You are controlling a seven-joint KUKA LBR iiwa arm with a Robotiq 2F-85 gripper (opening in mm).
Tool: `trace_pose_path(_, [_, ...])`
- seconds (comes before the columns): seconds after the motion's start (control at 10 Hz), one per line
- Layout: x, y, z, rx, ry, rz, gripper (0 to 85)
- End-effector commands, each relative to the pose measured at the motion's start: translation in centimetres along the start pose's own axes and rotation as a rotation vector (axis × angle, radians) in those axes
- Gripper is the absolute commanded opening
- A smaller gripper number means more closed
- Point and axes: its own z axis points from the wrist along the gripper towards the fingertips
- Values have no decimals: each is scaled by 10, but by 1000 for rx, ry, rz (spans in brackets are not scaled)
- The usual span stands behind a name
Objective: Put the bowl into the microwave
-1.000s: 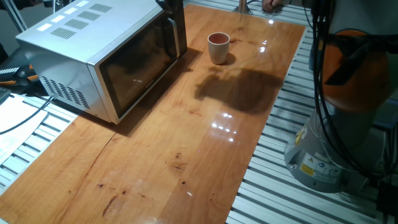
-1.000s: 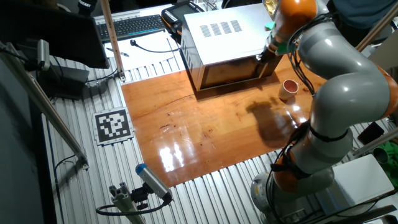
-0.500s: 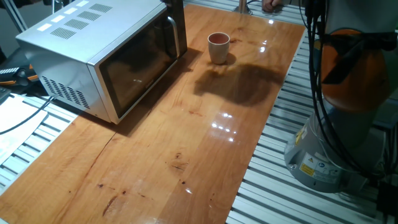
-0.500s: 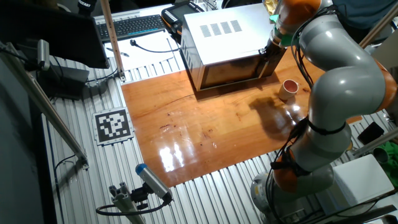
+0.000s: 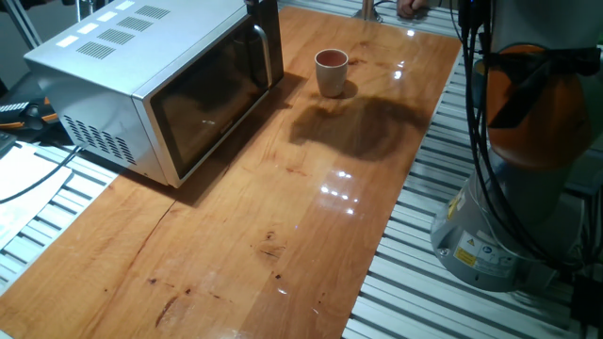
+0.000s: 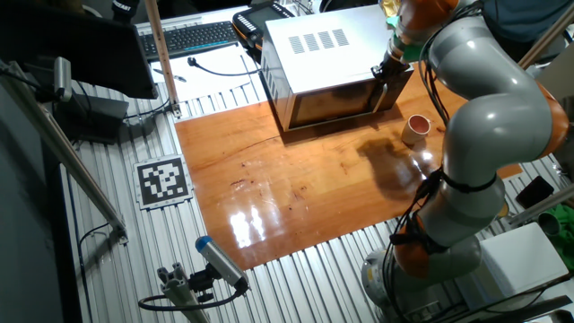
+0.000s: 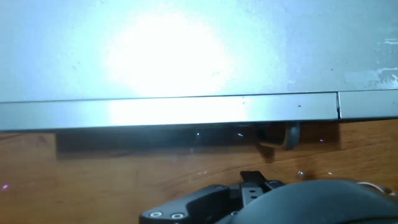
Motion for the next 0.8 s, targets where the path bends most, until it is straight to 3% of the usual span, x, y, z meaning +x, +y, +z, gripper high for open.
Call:
trace_pose_path(0.0, [1, 1, -1, -3, -7, -2, 0])
trace_pose_path(0.4, [1, 1, -1, 3, -5, 1, 0])
trace_pose_path(0.7, [1, 1, -1, -28, 13, 48, 0])
